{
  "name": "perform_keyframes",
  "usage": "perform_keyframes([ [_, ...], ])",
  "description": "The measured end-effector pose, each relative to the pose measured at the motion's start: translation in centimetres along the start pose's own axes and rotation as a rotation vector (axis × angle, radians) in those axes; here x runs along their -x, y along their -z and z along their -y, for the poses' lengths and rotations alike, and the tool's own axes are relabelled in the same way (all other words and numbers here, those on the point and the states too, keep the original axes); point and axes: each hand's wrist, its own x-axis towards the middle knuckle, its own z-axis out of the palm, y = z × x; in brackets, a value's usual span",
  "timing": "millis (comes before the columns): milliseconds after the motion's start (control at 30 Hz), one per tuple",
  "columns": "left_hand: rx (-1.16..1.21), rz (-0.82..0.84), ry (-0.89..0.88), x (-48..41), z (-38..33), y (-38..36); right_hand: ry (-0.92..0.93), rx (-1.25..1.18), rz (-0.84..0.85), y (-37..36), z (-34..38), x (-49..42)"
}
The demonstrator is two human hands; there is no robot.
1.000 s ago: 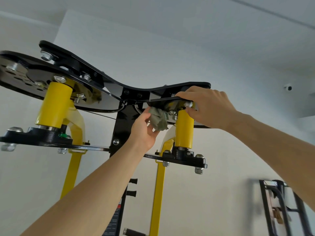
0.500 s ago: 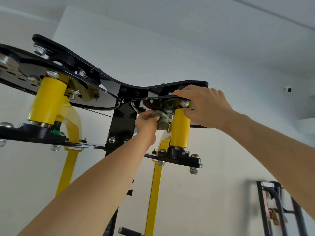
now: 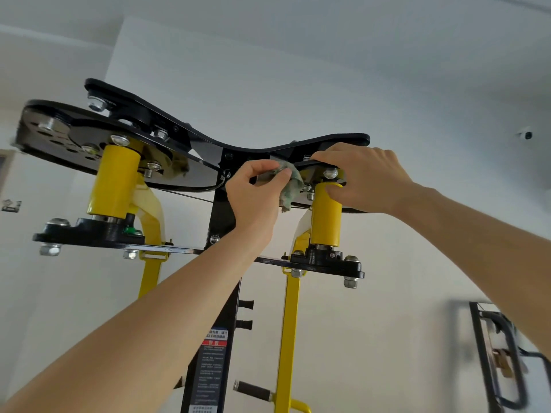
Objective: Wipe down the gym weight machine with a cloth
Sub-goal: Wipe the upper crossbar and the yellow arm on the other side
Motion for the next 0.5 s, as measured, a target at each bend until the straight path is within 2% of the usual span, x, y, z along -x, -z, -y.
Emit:
perform_keyframes([
  [133,-0.083,0.113,-0.036,2.2,-1.9,0.7,-0.033,-0.123,-0.036,-0.1,0.9,2.0],
  [233,-0.179,0.181,0.025,4.0,-1.4,0.6,-0.055,-0.312,-0.216,-1.2,2.9,6.3],
  [300,-0.265,0.241,0.040,5.3,-0.9,0.0,-0.156,-0.509,-0.292,-2.0,4.4,9.2],
  [400,-0.335,0.355,0.076,6.9,-0.6,-1.5,-0.367,-0.977,-0.251,-2.2,5.0,11.6],
  [500,-0.389,0.423,0.049,8.0,-0.3,-3.0,-0.470,-1.166,-0.211,-2.5,3.5,12.5],
])
